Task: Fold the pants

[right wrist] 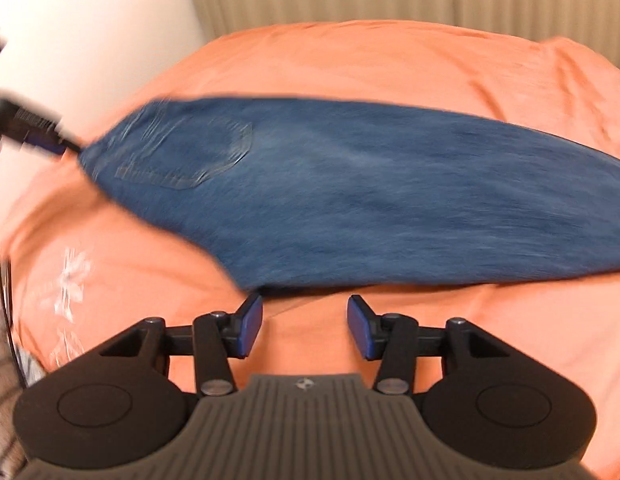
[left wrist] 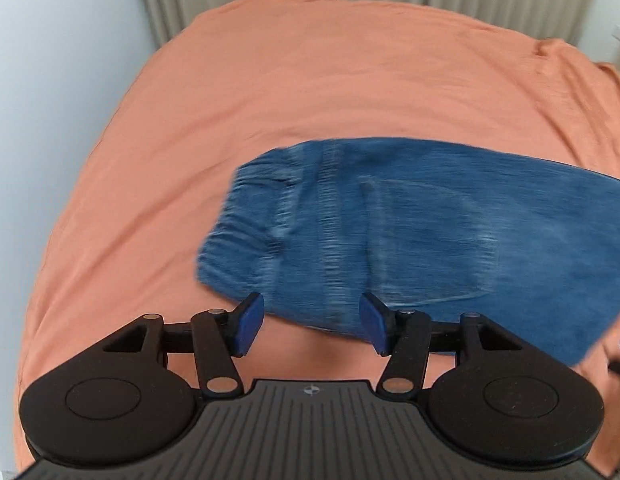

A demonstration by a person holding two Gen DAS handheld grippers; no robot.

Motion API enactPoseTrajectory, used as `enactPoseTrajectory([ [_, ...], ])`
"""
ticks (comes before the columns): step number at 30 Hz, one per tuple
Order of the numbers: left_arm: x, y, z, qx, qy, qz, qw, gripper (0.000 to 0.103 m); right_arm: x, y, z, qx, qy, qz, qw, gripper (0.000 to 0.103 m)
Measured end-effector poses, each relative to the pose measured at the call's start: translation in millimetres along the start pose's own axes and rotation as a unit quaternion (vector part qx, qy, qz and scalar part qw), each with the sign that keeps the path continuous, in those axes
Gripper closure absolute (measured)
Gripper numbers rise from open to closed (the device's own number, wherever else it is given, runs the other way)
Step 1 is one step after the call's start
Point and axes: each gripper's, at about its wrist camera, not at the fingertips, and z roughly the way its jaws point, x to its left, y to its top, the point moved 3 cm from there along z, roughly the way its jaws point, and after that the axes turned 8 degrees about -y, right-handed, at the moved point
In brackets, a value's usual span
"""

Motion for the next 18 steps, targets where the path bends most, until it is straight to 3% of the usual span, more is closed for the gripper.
enactPoseTrajectory([
  [6,-76.9,16.4,-20.8,-0.018,-0.033,0.056,0.9977,0.04,-59.4,29.1,-27.9,-0.005,-0.026,0.07,0.997,0.057],
  [8,-101.5,18.7,-24.1,-0.021,-0.046,0.071,0.9962,0.045,-98.4,46.3,-47.4,-0.015,-0.052,0.1,0.994,0.053],
  [9,-112.9,19.8,-24.6,-0.023,-0.051,0.076,0.9955,0.049,-98.4,46.3,-47.4,-0.015,-0.052,0.1,0.994,0.05],
  [11,-134.7,22.0,-25.1,-0.027,-0.058,0.084,0.9944,0.049,-142.4,57.1,-69.4,-0.03,-0.083,0.118,0.989,0.049],
  [15,-175.3,24.0,-20.4,-0.038,-0.09,0.096,0.9905,0.049,-185.5,61.0,-85.9,-0.039,-0.123,0.12,0.984,0.049],
  [18,-200.4,26.7,-0.1,-0.022,-0.096,0.103,0.9898,0.052,-254.6,56.2,-100.8,-0.041,-0.144,0.176,0.973,0.049],
])
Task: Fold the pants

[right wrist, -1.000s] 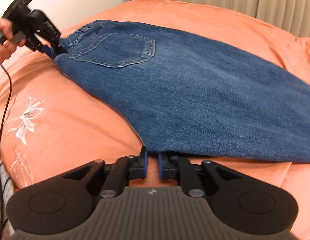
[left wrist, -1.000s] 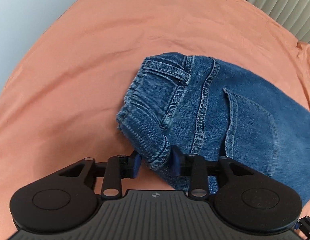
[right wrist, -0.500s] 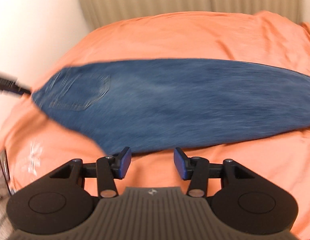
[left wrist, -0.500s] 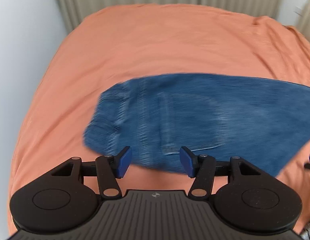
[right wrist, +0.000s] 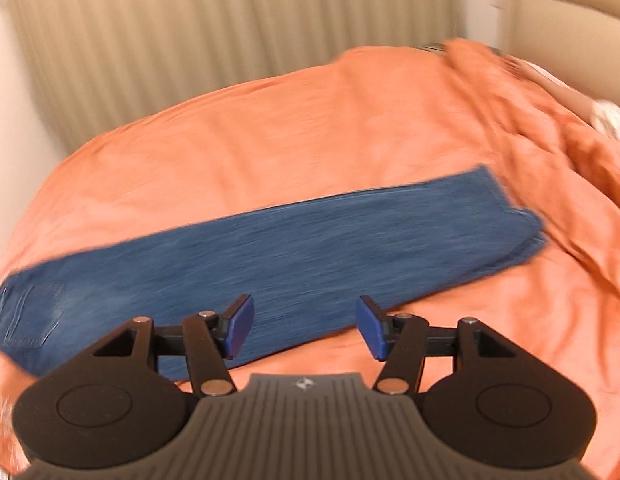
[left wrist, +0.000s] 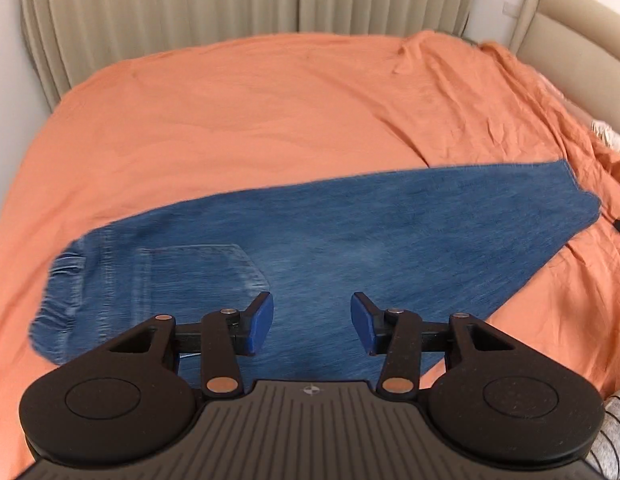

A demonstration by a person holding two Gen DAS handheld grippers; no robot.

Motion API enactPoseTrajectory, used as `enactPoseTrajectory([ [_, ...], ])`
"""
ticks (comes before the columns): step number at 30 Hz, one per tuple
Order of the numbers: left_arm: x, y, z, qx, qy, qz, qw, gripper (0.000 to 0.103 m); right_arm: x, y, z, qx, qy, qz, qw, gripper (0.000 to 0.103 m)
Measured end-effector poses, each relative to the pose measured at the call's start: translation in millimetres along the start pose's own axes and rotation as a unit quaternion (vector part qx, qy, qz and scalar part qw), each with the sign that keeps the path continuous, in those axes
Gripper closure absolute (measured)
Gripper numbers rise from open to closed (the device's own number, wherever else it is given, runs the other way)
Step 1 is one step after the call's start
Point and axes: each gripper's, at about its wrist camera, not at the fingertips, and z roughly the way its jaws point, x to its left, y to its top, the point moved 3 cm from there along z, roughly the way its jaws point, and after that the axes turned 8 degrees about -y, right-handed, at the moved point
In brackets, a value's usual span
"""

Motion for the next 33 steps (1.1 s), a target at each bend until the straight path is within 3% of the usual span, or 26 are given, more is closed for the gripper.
enactPoseTrajectory([
  [4,-21.0,2.3,37.4,0.026,-0.008,0.027,0.9993,0.054,-67.5,12.7,10.8,0.008,-0.018,0.066,0.998,0.052],
  [6,-25.3,2.0,55.1,0.039,-0.009,0.029,0.9988,0.054,-91.5,17.8,19.4,0.007,-0.031,0.078,0.996,0.059],
  [10,-22.4,0.2,84.4,0.062,-0.007,0.02,0.9979,0.054,-127.2,26.6,35.8,0.004,-0.042,0.104,0.994,0.062],
  [18,0.1,-13.4,115.2,0.09,0.004,-0.007,0.9959,0.055,-216.4,47.2,128.5,0.027,-0.069,0.214,0.974,0.068],
  [26,6.5,-13.0,126.8,0.083,-0.001,-0.037,0.9959,0.055,-232.1,57.5,175.8,0.025,-0.054,0.231,0.971,0.076],
  [29,7.3,-13.3,130.9,0.085,0.003,-0.039,0.9956,0.055,-236.3,60.1,183.7,0.023,-0.064,0.235,0.97,0.102],
  [30,6.9,-13.1,132.7,0.086,0.003,-0.04,0.9955,0.055,-236.3,60.1,183.7,0.023,-0.064,0.235,0.97,0.103],
  [31,6.9,-13.2,134.0,0.087,0.003,-0.04,0.9954,0.056,-234.4,63.5,177.5,0.004,-0.056,0.228,0.972,0.103],
  [32,6.5,-13.5,136.3,0.089,0.003,-0.038,0.9953,0.056,-227.0,72.9,159.1,-0.045,-0.065,0.194,0.978,0.103],
  [33,6.6,-14.2,137.2,0.09,0.004,-0.036,0.9953,0.056,-225.5,73.5,157.1,-0.044,-0.075,0.188,0.978,0.103],
])
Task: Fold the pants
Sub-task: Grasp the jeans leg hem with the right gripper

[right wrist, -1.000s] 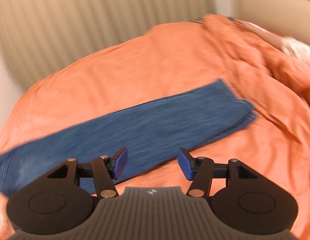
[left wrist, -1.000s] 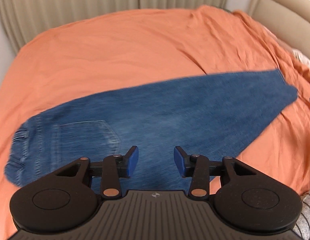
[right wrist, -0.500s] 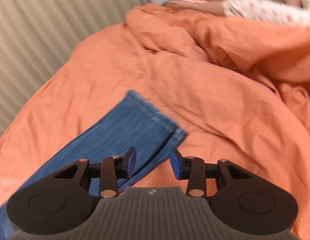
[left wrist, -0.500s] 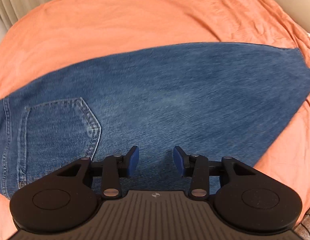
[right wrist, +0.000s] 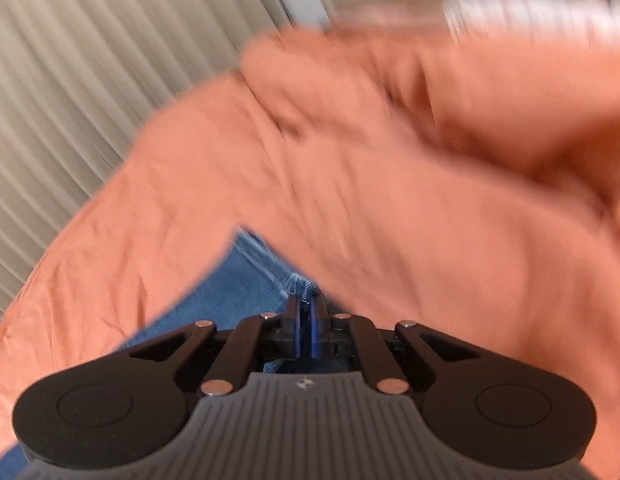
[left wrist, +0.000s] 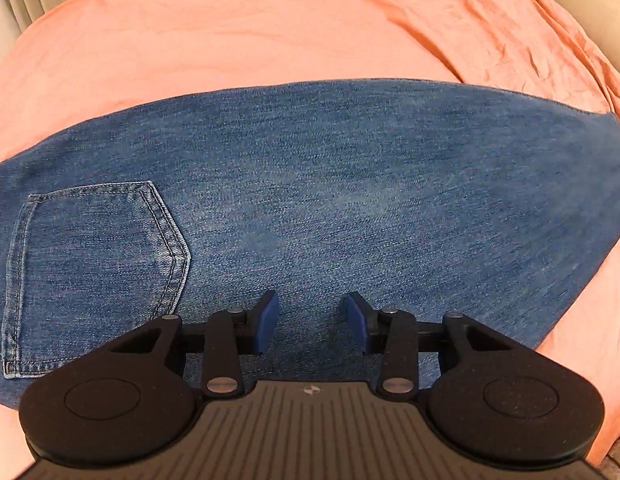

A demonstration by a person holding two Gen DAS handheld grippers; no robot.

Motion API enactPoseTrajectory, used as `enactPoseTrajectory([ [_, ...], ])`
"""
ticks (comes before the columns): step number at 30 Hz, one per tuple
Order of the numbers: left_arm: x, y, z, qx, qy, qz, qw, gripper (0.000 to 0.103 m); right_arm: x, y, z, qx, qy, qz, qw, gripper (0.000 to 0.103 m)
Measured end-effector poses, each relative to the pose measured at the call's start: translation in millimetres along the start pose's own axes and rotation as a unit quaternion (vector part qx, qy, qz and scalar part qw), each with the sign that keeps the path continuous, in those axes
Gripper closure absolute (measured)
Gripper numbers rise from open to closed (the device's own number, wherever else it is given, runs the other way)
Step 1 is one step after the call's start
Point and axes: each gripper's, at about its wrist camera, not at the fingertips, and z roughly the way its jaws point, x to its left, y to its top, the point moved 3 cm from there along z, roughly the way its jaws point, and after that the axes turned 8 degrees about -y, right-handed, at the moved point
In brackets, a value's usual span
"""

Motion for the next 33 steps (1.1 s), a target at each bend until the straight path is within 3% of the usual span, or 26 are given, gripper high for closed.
enactPoseTrajectory([
  [2,0.5,-1.1,4.4,0.001,0.003,0.001,1.0,0.056,-1.5,-2.4,4.0,0.013,-0.013,-0.001,1.0,0.103],
  [3,0.2,-1.0,7.7,0.002,0.004,0.001,1.0,0.056,-8.9,-10.8,17.7,0.043,-0.032,0.003,0.999,0.103],
  [7,0.3,1.0,7.3,0.005,0.01,0.008,0.9999,0.056,-19.5,-23.0,29.8,0.066,-0.036,0.022,0.997,0.103],
  [8,-1.4,2.3,5.1,0.002,0.012,0.014,0.9998,0.056,-25.7,-23.5,30.1,0.067,-0.033,0.04,0.996,0.1],
  [12,-12.5,9.5,-4.3,-0.012,-0.005,0.031,0.9994,0.056,-38.9,-18.8,15.1,0.066,-0.004,0.072,0.995,0.071],
  [18,-40.4,24.5,9.5,-0.017,-0.034,0.044,0.9983,0.056,-49.7,-37.2,25.0,0.132,0.071,0.153,0.977,0.062],
  [23,-72.7,46.3,30.3,-0.023,-0.063,0.051,0.9965,0.056,-55.2,-48.6,40.3,0.13,0.093,0.202,0.966,0.064],
  [26,-92.8,61.3,47.8,-0.019,-0.073,0.067,0.9949,0.056,-60.0,-49.0,55.2,0.116,0.102,0.234,0.96,0.073],
  [27,-100.3,66.4,55.7,-0.018,-0.075,0.073,0.9943,0.056,-59.3,-47.0,56.5,0.11,0.1,0.232,0.961,0.084],
  [29,-115.0,78.6,68.9,-0.02,-0.076,0.088,0.993,0.056,-52.8,-41.0,52.7,0.092,0.103,0.203,0.969,0.094],
  [33,-140.4,108.0,92.9,-0.045,-0.088,0.102,0.9899,0.056,-38.7,-31.7,44.6,0.071,0.093,0.136,0.984,0.097],
])
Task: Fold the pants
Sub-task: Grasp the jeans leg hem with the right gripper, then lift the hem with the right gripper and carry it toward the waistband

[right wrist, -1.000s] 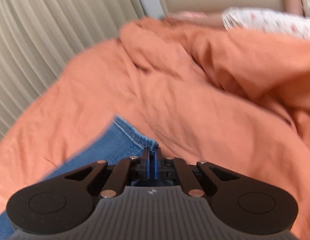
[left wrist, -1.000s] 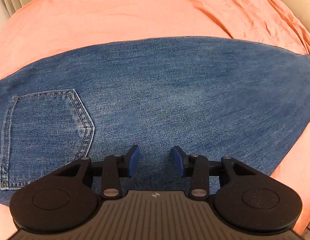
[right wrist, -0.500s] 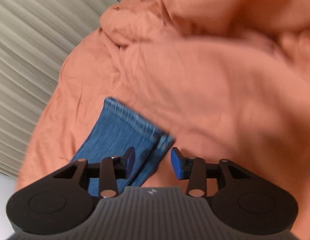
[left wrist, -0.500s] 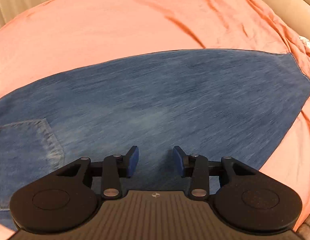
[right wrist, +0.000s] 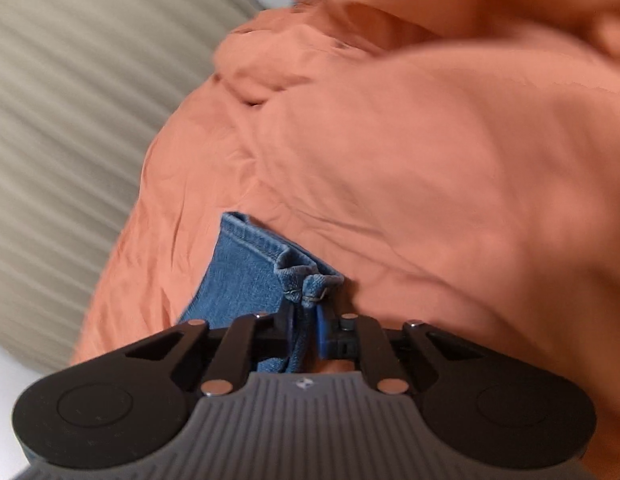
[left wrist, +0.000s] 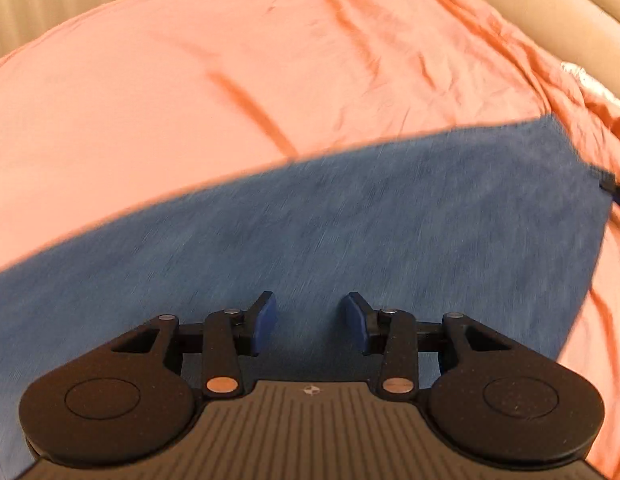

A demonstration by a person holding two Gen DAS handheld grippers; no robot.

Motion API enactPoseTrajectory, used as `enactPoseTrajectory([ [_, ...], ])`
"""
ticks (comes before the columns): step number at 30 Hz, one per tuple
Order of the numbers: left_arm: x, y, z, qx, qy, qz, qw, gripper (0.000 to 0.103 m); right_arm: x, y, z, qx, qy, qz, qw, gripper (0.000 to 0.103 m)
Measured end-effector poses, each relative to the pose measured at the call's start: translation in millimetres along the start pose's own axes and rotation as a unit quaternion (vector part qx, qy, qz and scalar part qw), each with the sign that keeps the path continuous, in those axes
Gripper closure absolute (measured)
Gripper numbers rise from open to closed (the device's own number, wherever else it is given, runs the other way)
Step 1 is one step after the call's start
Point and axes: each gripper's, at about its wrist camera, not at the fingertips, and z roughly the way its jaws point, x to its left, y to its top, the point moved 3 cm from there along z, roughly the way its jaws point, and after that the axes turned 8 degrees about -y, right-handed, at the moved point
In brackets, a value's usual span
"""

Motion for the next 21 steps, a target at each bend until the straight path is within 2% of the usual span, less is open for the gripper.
enactPoseTrajectory([
  [3,-9.8,28.3,27.6,-0.014,-0.013,-0.003,0.9998,0.056,7.1,3.7,-0.5,0.004,-0.01,-0.032,0.999,0.097],
  [7,-23.6,60.1,60.4,-0.013,-0.008,0.01,0.9998,0.055,10.5,6.0,1.3,0.01,-0.016,-0.054,0.998,0.097],
  [12,-34.9,74.1,84.0,-0.014,0.003,0.042,0.999,0.05,7.5,6.7,2.5,0.018,-0.018,-0.064,0.998,0.097],
  [15,-33.5,75.5,88.0,-0.018,0.004,0.017,0.9997,0.049,8.8,6.3,2.4,0.019,-0.024,-0.071,0.997,0.097],
  [16,-36.5,74.2,84.7,-0.024,0.009,0.024,0.9994,0.051,11.2,6.5,1.7,0.018,-0.027,-0.075,0.997,0.097],
  [18,-48.6,71.1,73.1,-0.039,0.024,0.055,0.9975,0.057,12.7,6.5,-0.7,0.017,-0.031,-0.078,0.996,0.097],
  [21,-71.3,57.5,53.9,-0.035,0.001,0.113,0.993,0.058,16.4,6.8,-4.1,0.013,-0.034,-0.081,0.996,0.098],
])
